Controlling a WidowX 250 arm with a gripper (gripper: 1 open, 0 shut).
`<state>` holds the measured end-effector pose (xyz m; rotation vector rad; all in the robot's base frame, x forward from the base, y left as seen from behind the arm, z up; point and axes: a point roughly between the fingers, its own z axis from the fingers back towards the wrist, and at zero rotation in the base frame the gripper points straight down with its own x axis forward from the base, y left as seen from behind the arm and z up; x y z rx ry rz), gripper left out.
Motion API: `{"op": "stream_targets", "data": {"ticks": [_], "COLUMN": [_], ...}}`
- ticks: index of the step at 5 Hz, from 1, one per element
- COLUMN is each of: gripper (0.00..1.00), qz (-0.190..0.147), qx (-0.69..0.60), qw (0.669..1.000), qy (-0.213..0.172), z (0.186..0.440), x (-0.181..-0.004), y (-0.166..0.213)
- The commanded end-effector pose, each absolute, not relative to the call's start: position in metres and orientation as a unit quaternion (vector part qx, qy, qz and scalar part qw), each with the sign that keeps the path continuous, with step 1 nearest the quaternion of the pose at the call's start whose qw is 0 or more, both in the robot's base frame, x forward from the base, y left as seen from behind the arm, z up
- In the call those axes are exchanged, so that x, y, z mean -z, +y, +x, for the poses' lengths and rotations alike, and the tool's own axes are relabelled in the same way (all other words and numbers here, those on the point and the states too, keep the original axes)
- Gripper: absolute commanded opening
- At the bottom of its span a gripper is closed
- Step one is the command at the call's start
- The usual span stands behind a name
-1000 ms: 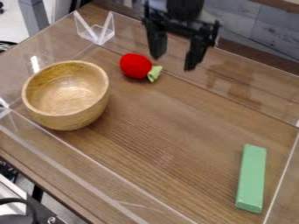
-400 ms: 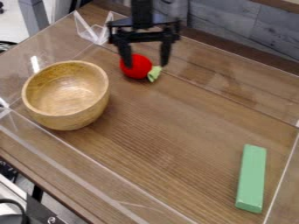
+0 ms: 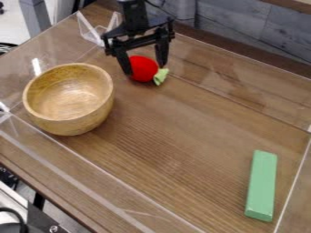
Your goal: Move the red fruit to the right
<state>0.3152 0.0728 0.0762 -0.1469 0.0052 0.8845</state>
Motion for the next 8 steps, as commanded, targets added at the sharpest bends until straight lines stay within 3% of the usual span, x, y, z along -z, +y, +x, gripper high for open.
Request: {"op": "stream_targets", "data": {"ticks": [1, 4, 6, 8], "gripper": [1.00, 1.00, 1.00, 1.00], "qz": [-0.080, -0.101, -0.121, -0.124], "qx": [-0.456, -0.472, -0.468, -0.461], "qw": [0.886, 0.876, 0.875, 0.878], "qy": [-0.019, -0.025, -0.026, -0.043], "z": [0.321, 0.332, 0.345, 0.354], "x": [-0.082, -0.074, -0.077, -0.080], "y": [0.092, 0.119, 0.088, 0.115]}}
